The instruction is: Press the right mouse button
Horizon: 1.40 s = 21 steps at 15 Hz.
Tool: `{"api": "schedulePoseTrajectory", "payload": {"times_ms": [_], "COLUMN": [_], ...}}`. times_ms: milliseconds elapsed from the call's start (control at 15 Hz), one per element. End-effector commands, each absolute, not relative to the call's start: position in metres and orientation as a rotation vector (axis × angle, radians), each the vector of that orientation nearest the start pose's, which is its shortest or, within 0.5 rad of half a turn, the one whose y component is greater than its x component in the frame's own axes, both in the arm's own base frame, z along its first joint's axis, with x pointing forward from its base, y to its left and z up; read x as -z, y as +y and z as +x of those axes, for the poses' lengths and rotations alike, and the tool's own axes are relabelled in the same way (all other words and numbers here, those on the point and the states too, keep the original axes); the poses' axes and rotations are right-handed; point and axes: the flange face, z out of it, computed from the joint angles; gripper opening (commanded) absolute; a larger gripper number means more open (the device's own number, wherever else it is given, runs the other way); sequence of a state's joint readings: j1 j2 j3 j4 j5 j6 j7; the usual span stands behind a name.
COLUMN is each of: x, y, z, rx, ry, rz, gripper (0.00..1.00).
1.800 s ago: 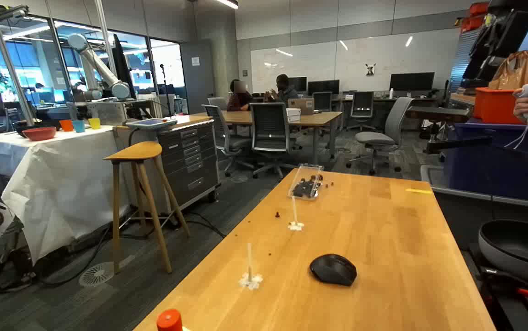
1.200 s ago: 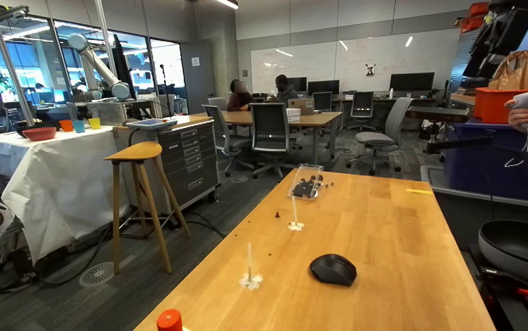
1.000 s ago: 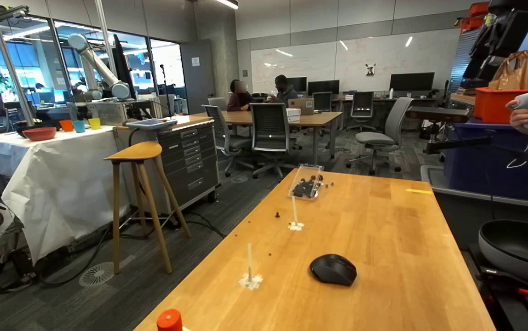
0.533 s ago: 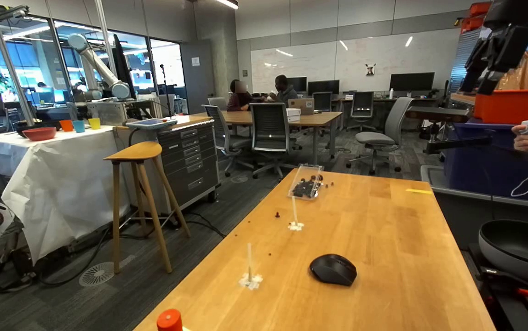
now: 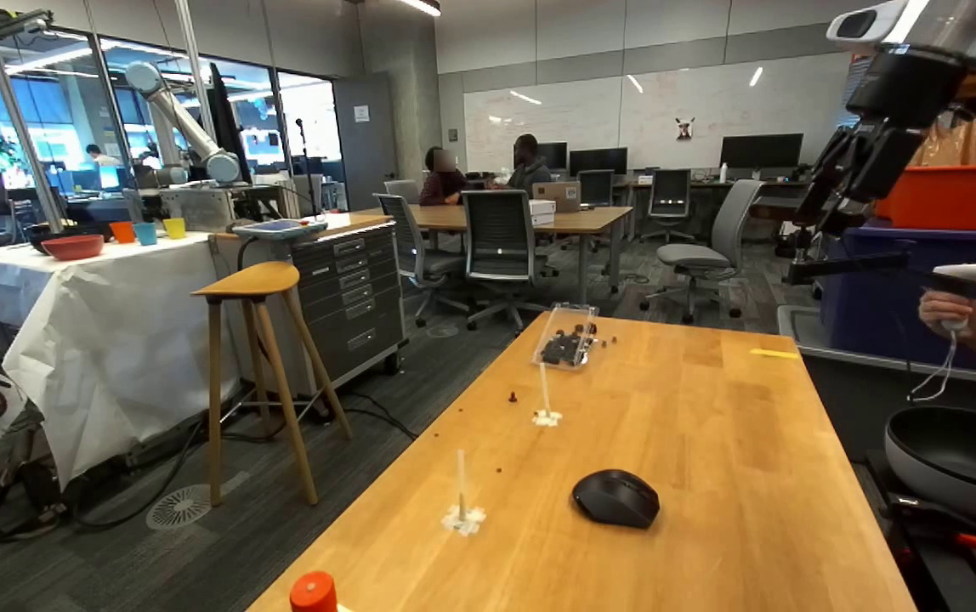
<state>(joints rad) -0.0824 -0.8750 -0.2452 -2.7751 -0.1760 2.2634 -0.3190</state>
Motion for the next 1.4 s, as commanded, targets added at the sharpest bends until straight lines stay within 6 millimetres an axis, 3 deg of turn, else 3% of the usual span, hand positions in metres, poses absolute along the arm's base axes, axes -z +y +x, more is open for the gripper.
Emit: {"api": "schedulePoseTrajectory", "payload": {"times_ms": [0, 333, 733, 1333], "x": [-0.455, -0.407, -0.340, -0.264], "y": [-0.110, -0.101, -0.071, -0.027], "z": [0.332, 0.361, 0.391, 0.434], "rx": [0.601, 0.523, 0.401, 0.258], "ry": [-0.197, -0.171, -0.193, -0.273], "rz": [-3.137, -3.094, -3.100, -3.200], "gripper": [1.00, 1.00, 1.00, 1.00]}}
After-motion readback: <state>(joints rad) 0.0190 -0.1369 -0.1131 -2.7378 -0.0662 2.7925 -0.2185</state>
